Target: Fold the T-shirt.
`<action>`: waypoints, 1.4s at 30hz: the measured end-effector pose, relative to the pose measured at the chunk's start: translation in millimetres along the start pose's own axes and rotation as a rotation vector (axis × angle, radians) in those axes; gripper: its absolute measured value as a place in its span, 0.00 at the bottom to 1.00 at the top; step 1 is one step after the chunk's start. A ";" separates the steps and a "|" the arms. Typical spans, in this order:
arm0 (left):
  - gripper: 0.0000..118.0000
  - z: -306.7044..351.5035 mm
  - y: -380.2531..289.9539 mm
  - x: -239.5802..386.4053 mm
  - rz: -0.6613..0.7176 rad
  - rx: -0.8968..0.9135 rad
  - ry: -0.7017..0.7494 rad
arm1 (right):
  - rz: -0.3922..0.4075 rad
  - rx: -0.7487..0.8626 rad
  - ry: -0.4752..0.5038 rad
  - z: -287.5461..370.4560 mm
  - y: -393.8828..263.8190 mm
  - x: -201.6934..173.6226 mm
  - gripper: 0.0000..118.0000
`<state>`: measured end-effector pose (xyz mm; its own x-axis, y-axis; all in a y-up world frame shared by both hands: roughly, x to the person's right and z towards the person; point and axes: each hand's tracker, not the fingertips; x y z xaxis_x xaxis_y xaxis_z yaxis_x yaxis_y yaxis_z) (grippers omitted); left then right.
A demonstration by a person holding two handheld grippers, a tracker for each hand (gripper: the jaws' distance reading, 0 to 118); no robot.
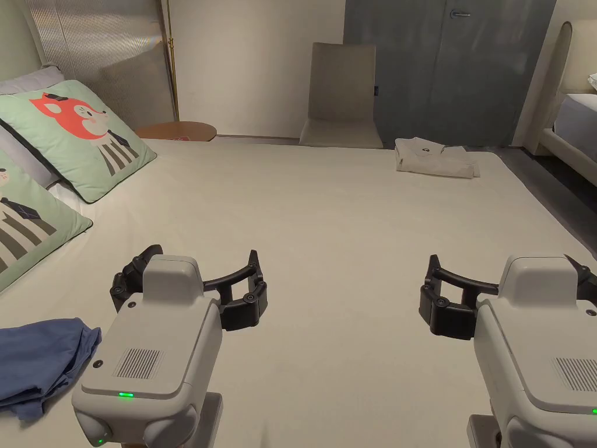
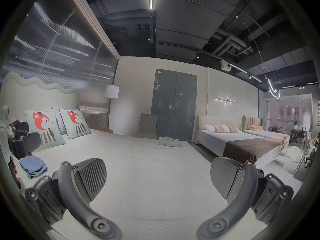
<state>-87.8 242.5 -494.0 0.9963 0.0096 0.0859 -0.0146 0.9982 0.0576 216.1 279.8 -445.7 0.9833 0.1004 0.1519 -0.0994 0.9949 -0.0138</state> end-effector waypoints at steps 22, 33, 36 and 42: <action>0.93 1.9 1.9 -0.8 -0.001 -0.002 0.000 | -0.046 -0.088 0.025 -10.2 -1.0 0.4 1.00; 0.93 2.4 4.0 0.3 -0.002 0.000 -0.012 | -0.228 -0.454 -0.119 -22.0 30.8 2.5 1.00; 0.93 1.7 4.4 0.2 0.005 0.002 -0.014 | -0.267 -0.460 -0.099 -17.8 35.8 7.5 1.00; 0.93 0.8 6.1 -0.7 0.008 0.008 -0.011 | -0.226 -0.434 -0.117 -13.3 36.2 1.2 1.00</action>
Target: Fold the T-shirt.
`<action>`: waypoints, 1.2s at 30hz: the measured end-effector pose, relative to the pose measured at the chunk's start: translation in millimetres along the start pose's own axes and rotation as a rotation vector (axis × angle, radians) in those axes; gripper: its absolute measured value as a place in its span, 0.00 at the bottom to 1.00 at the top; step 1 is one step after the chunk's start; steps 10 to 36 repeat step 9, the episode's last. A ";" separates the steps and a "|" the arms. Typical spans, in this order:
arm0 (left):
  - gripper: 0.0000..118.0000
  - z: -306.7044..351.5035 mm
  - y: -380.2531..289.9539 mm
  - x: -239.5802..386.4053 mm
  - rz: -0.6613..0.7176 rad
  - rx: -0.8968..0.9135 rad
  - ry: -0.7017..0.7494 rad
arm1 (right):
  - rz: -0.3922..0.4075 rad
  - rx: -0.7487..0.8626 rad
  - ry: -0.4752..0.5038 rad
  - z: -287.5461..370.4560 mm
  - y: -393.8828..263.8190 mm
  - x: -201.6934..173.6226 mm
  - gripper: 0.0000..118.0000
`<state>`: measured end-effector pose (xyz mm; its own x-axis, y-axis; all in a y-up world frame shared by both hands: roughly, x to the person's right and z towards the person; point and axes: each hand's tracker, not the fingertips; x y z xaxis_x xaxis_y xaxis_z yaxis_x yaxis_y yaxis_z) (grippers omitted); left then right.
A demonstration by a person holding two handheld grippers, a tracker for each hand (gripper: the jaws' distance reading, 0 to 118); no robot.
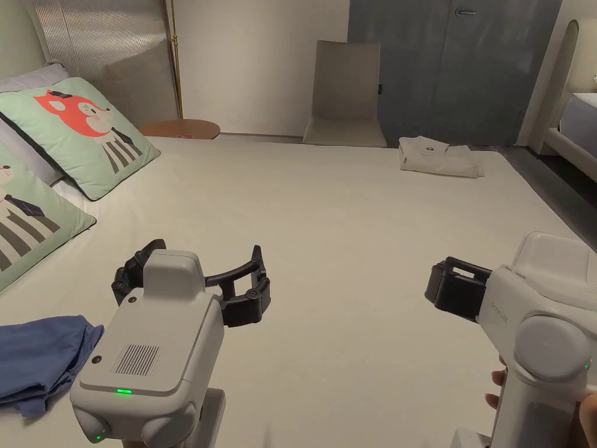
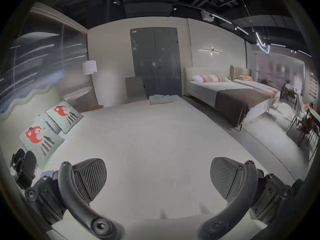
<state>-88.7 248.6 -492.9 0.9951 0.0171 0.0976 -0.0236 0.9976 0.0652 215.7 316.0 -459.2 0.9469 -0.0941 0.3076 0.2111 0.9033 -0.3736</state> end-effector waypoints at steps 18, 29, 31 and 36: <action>0.93 0.6 1.6 -1.3 -0.001 0.003 0.001 | -0.008 0.034 0.016 -1.3 -0.8 0.3 1.00; 0.93 0.6 1.6 -1.3 -0.001 0.003 0.001 | -0.008 0.034 0.016 -1.3 -0.8 0.3 1.00; 0.93 0.6 1.6 -1.3 -0.001 0.003 0.001 | -0.008 0.034 0.016 -1.3 -0.8 0.3 1.00; 0.93 0.6 1.6 -1.3 -0.001 0.003 0.001 | -0.008 0.034 0.016 -1.3 -0.8 0.3 1.00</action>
